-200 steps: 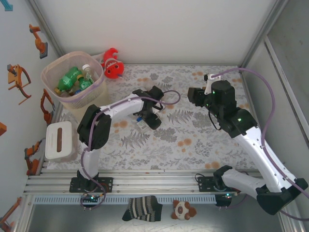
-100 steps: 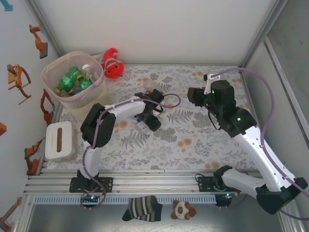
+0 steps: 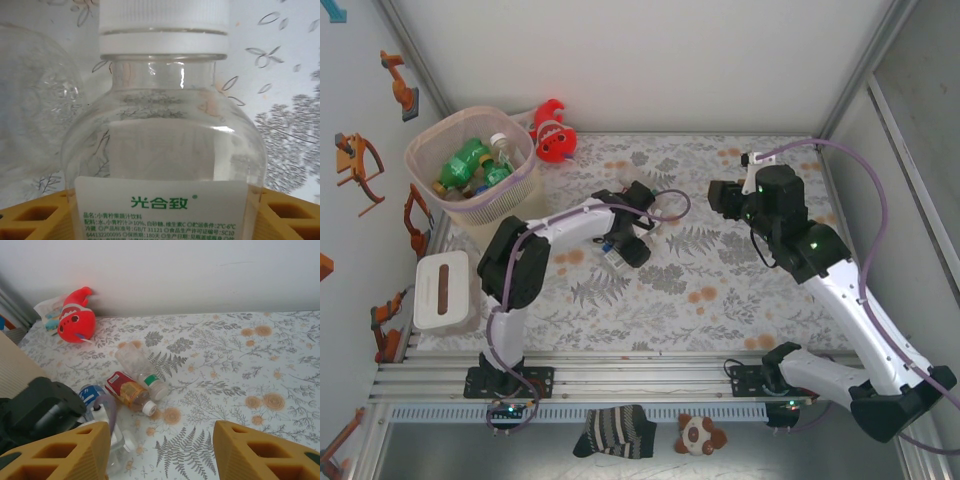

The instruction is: Put the plastic bottles in the bin

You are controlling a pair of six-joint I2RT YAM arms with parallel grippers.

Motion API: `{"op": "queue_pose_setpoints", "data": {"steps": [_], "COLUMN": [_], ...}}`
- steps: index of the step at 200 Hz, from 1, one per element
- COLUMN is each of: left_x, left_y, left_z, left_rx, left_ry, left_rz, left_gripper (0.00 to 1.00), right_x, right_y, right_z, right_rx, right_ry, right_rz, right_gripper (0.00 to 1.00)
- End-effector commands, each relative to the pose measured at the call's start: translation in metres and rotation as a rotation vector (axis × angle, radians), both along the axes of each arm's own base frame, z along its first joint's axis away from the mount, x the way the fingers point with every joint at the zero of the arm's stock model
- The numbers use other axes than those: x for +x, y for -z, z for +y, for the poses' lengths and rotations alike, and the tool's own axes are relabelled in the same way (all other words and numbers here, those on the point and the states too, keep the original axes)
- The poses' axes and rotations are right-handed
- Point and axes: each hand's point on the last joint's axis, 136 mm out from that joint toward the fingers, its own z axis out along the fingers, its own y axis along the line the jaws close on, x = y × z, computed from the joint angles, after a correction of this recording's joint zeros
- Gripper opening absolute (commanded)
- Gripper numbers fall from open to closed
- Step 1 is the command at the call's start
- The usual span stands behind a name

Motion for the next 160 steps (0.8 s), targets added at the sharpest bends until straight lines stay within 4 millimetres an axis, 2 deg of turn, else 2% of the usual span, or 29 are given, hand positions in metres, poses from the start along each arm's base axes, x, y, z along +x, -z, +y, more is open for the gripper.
{"op": "queue_pose_setpoints", "data": {"steps": [1, 44, 62, 94, 139, 160], "left_x": [-0.002, 0.010, 0.019, 0.032, 0.053, 0.063], "left_y": [-0.044, -0.104, -0.135, -0.195, -0.267, -0.290], "left_z": [-0.007, -0.006, -0.001, 0.014, 0.061, 0.096], "left_rx": [-0.103, -0.240, -0.316, -0.528, -0.706, -0.709], "left_ry": [0.021, -0.011, -0.053, -0.167, -0.355, -0.492], "left_rz": [-0.045, -0.146, -0.200, -0.258, -0.390, -0.482], "left_gripper": [0.66, 0.63, 0.56, 0.52, 0.46, 0.45], "right_x": [0.005, 0.009, 0.011, 0.011, 0.012, 0.012], "right_y": [-0.019, -0.018, -0.017, -0.017, -0.018, -0.016], "right_z": [-0.004, -0.003, -0.002, -0.003, -0.001, -0.001], "right_rx": [0.014, 0.001, -0.003, -0.004, -0.003, -0.004], "right_ry": [0.033, 0.038, 0.038, 0.039, 0.036, 0.035], "right_rz": [-0.050, -0.052, -0.050, -0.053, -0.058, -0.056], "right_gripper": [0.56, 0.55, 0.55, 0.55, 0.55, 0.55]}}
